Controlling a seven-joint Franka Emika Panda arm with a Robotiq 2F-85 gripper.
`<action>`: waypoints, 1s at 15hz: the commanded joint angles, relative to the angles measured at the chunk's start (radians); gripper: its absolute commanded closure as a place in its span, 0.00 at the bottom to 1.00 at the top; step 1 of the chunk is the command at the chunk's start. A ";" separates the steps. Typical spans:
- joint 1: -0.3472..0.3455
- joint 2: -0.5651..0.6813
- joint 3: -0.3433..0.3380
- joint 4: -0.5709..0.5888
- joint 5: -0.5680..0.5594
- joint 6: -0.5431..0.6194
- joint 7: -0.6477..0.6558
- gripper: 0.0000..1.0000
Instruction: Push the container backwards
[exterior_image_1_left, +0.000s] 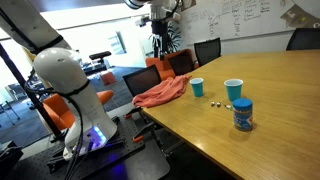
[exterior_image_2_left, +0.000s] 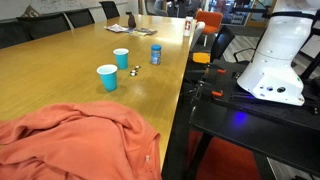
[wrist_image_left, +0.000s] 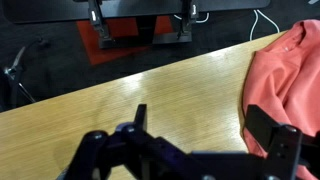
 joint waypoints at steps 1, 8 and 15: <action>-0.002 0.000 0.002 0.001 0.000 -0.001 -0.001 0.00; -0.015 0.011 0.010 -0.025 -0.070 0.063 0.023 0.00; -0.059 0.136 -0.032 -0.100 -0.186 0.327 -0.021 0.25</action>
